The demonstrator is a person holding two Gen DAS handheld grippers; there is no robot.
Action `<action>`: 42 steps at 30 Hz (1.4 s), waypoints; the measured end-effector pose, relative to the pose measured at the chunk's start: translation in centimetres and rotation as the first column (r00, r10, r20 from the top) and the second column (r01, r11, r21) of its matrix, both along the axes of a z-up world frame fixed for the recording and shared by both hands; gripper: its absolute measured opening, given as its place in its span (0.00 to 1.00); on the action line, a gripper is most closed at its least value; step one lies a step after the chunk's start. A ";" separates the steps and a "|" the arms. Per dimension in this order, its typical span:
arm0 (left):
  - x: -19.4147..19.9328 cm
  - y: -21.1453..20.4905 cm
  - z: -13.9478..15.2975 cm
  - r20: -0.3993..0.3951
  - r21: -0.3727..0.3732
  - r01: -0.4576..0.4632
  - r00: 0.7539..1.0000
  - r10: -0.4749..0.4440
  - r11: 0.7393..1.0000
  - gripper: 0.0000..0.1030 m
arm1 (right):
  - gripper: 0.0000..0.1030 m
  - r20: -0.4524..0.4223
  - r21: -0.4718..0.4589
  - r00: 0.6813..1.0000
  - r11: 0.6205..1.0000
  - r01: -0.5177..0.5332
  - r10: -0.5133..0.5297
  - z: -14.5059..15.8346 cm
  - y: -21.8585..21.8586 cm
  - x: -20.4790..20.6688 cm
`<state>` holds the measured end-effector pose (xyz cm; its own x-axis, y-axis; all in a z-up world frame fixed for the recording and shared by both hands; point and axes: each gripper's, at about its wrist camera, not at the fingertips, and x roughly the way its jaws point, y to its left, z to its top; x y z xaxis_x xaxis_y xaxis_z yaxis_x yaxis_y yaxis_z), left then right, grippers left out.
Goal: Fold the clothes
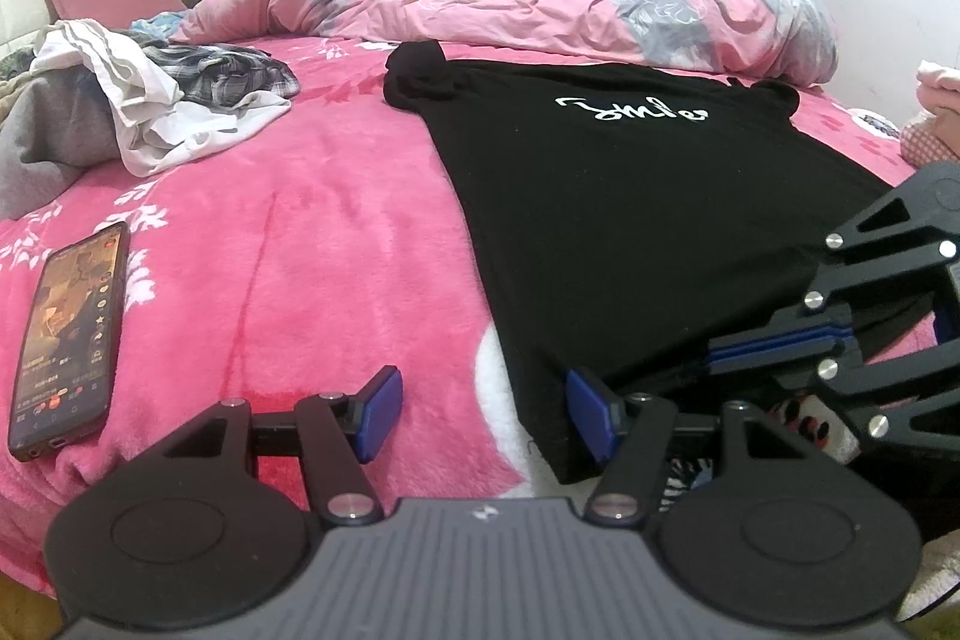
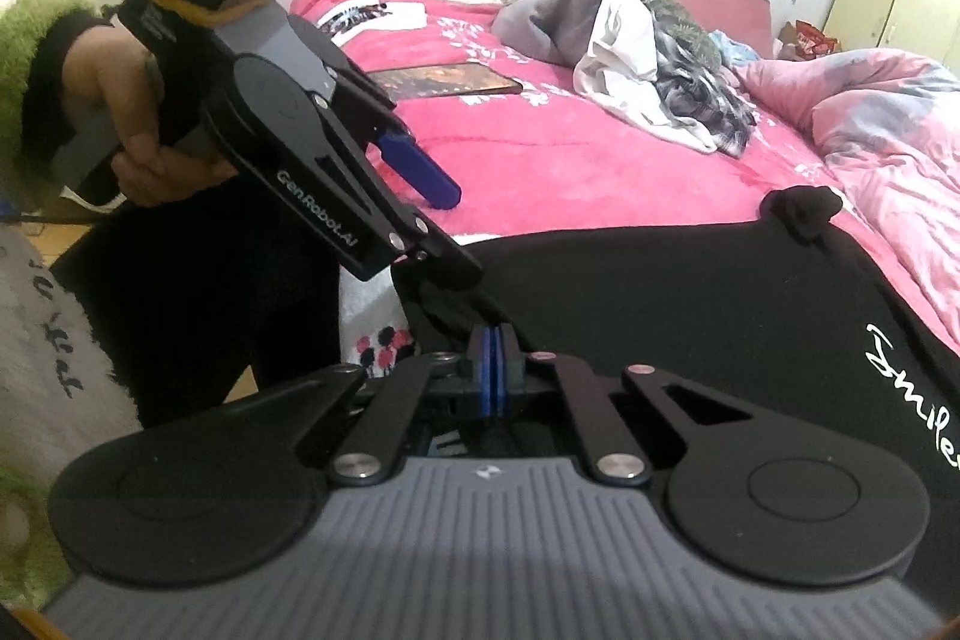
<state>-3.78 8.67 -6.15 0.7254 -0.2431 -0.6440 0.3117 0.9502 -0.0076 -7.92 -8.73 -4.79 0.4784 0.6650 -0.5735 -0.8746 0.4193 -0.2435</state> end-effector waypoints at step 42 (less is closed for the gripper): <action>-0.1 0.4 0.1 -0.005 -0.015 -0.003 1.000 0.003 1.000 0.61 | 0.00 -0.128 0.019 0.992 1.000 0.014 -0.011 -0.2 -0.5 0.8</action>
<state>-3.86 9.07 -6.02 0.7230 -0.2505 -0.6438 0.3088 0.9508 -0.0232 -7.08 -9.21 -5.02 0.4103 0.6713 -0.6172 -0.8928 0.4337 -0.1217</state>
